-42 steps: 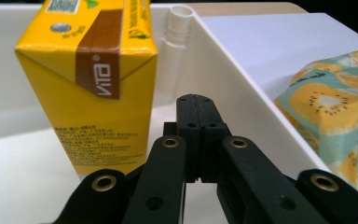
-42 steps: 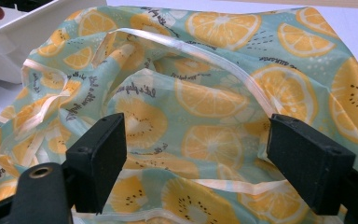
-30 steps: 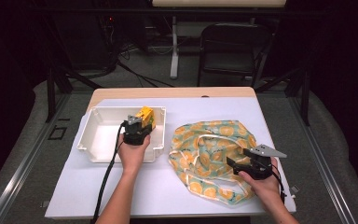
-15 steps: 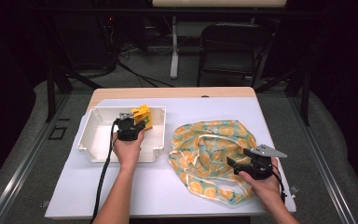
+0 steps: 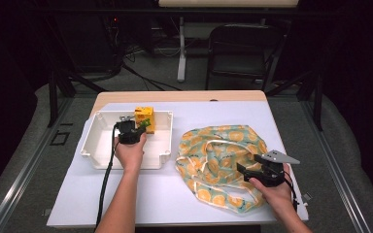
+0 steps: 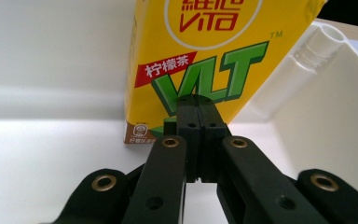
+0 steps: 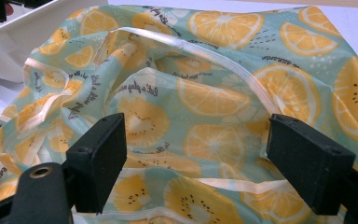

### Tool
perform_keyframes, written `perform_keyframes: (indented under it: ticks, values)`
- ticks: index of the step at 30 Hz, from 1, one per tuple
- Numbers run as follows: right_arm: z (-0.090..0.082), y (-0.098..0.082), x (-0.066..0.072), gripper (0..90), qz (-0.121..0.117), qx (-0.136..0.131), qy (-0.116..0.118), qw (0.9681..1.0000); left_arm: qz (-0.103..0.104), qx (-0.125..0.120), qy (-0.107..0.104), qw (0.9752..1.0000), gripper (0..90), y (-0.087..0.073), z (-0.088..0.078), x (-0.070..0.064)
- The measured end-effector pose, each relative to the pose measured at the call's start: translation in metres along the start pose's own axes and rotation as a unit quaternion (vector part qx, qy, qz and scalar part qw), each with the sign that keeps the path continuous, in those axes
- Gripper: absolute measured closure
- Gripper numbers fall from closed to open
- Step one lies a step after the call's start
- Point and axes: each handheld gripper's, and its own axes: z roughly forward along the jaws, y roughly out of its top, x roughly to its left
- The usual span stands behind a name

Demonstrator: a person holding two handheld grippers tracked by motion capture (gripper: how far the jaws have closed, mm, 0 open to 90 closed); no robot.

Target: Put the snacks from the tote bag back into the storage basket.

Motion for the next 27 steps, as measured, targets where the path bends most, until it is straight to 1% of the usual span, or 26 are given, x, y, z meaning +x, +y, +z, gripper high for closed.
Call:
perform_keyframes:
  ticks: [2,7,9,10,12,16,17,18,19,20,21,22,23,24,26,27]
  values:
    - [0.0,0.0,0.0,19.6,0.0,0.001,0.0,1.0,0.004,0.004,0.003,1.0,90.0,-0.001,0.001,-0.001]
    - [0.0,0.0,0.001,19.6,-0.004,0.003,0.001,1.0,0.007,0.008,0.003,0.9999,90.0,-0.002,0.001,-0.001]
    - [0.001,0.0,0.001,19.6,-0.003,0.002,0.002,1.0,0.01,0.008,-0.004,0.9999,90.0,-0.003,0.0,-0.001]
    - [0.001,0.0,0.001,19.6,-0.003,0.003,0.001,1.0,0.012,0.01,-0.006,0.9999,88.3,-0.003,-0.001,-0.002]
    - [0.001,0.0,0.001,19.6,-0.002,0.0,0.0,1.0,0.011,0.0,-0.018,0.9998,83.1,-0.005,-0.003,-0.001]
    - [0.0,0.0,0.001,19.6,-0.004,-0.002,0.001,1.0,0.005,-0.02,-0.031,0.9993,75.0,-0.005,-0.011,0.001]
    - [0.0,0.0,0.002,19.7,-0.003,-0.005,0.0,1.0,0.005,-0.024,-0.035,0.9991,71.3,-0.005,-0.013,0.001]
    - [0.0,0.0,0.002,19.7,-0.002,-0.007,0.001,1.0,0.007,-0.028,-0.034,0.999,66.9,-0.006,-0.015,0.0]
    - [0.0,0.0,0.002,19.6,-0.001,-0.007,0.001,1.0,0.01,-0.03,-0.034,0.9989,60.4,-0.006,-0.017,-0.001]
    - [0.0,0.0,0.002,19.6,-0.002,-0.008,0.001,1.0,0.009,-0.035,-0.04,0.9985,56.9,-0.007,-0.019,-0.001]
    - [0.0,0.0,0.002,19.6,-0.002,-0.008,0.001,1.0,-0.002,-0.041,-0.05,0.9979,54.3,-0.008,-0.022,-0.001]
    - [0.0,0.0,0.002,19.6,-0.002,-0.006,0.001,1.0,-0.01,-0.048,-0.055,0.9973,50.5,-0.01,-0.025,0.0]
    - [0.0,0.0,0.002,19.6,-0.002,-0.006,0.001,1.0,-0.009,-0.054,-0.055,0.997,46.7,-0.011,-0.027,0.0]
    - [0.0,0.0,0.001,19.6,-0.002,-0.006,0.001,1.0,-0.004,-0.054,-0.052,0.9972,42.2,-0.013,-0.03,0.0]
    - [0.0,0.0,0.001,19.7,-0.002,-0.005,0.001,1.0,0.006,-0.06,-0.053,0.9968,35.1,-0.015,-0.034,0.001]
    - [0.0,0.0,0.001,19.6,-0.002,-0.006,0.001,1.0,0.008,-0.064,-0.057,0.9963,31.8,-0.017,-0.037,0.001]
